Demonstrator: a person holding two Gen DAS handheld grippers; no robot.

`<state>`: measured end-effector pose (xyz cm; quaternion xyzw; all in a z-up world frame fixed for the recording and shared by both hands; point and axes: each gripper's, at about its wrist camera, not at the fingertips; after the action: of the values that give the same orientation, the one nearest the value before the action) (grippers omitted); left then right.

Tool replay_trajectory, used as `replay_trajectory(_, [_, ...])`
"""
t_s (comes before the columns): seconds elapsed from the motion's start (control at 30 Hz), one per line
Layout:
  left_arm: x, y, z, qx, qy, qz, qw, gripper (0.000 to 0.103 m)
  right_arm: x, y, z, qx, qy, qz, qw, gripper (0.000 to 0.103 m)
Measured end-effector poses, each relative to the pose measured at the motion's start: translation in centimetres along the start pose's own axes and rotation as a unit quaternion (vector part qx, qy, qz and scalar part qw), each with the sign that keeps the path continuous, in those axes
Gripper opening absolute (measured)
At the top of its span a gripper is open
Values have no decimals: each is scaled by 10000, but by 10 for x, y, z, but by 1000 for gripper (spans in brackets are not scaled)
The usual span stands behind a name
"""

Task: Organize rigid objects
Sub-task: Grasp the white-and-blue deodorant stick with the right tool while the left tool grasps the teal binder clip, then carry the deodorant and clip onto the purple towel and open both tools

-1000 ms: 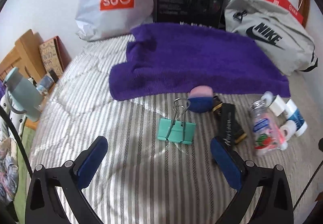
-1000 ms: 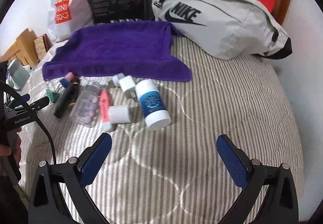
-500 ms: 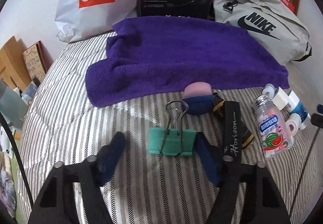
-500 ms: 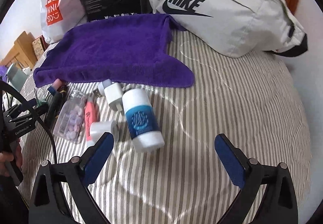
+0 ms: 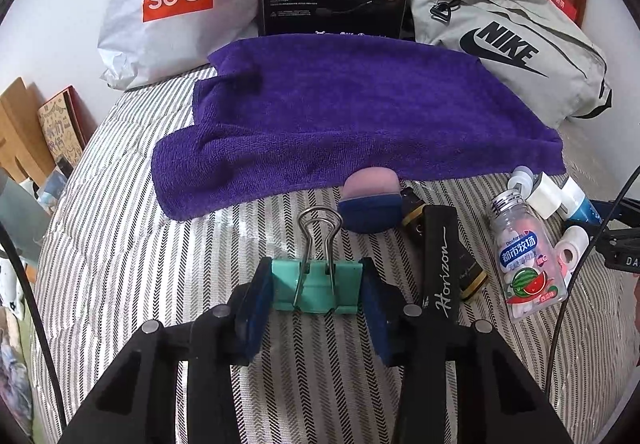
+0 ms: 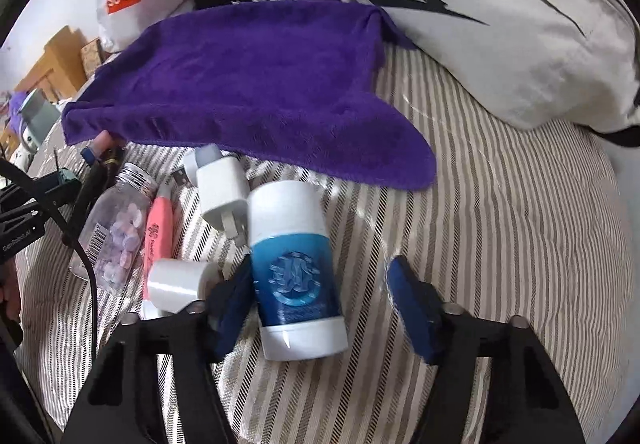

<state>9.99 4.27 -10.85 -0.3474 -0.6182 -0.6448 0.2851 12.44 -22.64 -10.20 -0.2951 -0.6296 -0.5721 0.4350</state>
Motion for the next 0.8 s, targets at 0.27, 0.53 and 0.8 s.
replay_trajectory(0.27, [-1, 2, 1, 54, -32, 106, 9999, 39, 1, 9, -3, -64, 358, 75, 9993, 37])
replay_trajectory(0.53, [6, 2, 8, 224, -132, 144, 9996, 39, 15, 4, -12, -169, 482, 58, 9987, 36])
replay_trajectory(0.8, [21, 9, 10, 256, -144, -2, 9996, 39, 26, 5, -17, -277, 687, -20, 9973, 36])
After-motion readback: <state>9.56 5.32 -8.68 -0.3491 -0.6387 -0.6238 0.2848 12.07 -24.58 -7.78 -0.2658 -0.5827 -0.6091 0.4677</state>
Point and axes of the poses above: each gripper's, at about its wrist camera, not at the fingertips, and x roughly against the way its jaws point, z to its left, y to its top, and after that the axes turned 1 degree about -z, right-handed
